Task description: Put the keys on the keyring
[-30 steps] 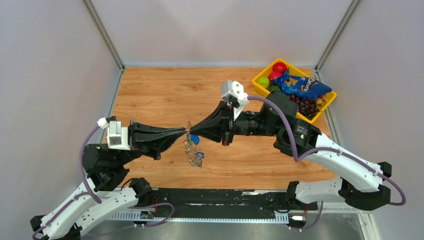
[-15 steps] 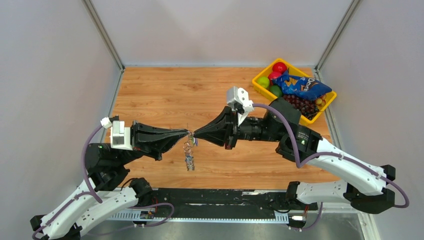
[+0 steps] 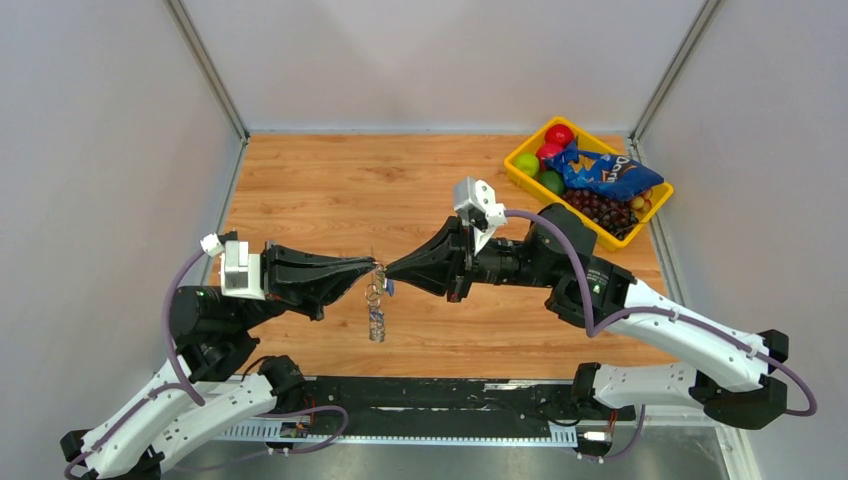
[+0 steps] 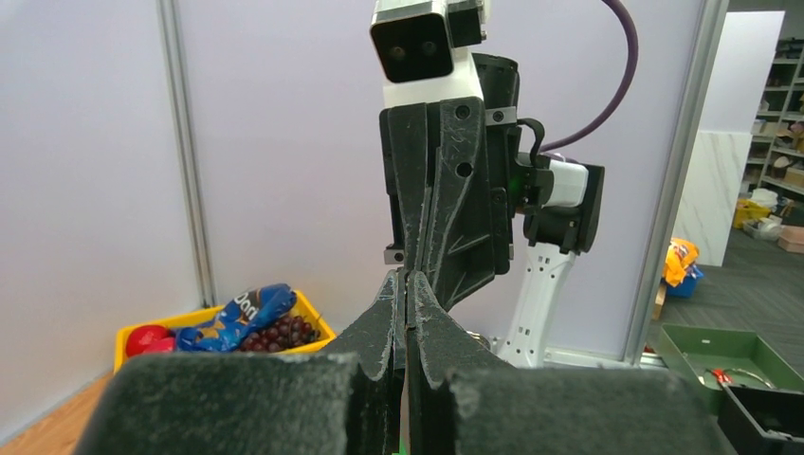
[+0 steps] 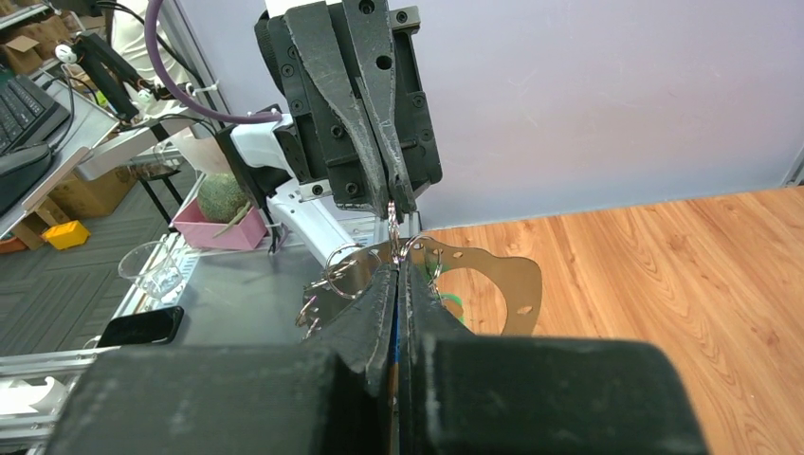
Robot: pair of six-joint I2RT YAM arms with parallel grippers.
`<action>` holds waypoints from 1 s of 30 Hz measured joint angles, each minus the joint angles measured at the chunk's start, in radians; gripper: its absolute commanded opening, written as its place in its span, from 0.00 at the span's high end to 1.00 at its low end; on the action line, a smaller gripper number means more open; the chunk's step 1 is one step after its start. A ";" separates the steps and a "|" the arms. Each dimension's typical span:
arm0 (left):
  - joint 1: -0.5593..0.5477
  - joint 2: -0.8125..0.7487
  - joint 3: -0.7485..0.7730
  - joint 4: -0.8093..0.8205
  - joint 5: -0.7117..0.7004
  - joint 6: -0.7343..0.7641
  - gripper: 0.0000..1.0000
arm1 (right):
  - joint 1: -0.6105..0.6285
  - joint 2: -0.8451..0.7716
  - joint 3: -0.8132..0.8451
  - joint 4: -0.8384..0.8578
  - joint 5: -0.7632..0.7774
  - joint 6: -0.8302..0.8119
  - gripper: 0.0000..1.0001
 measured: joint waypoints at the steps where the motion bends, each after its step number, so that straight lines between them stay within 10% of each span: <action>1: 0.000 0.000 0.000 0.000 0.000 0.000 1.00 | 0.000 0.002 -0.002 0.005 -0.002 0.003 1.00; 15: 0.000 -0.005 0.000 0.027 -0.003 0.000 1.00 | 0.000 0.024 0.005 0.001 -0.040 0.013 0.75; 30: 0.000 -0.013 0.000 0.048 -0.023 0.000 1.00 | 0.000 0.004 0.145 -0.121 -0.009 -0.068 0.71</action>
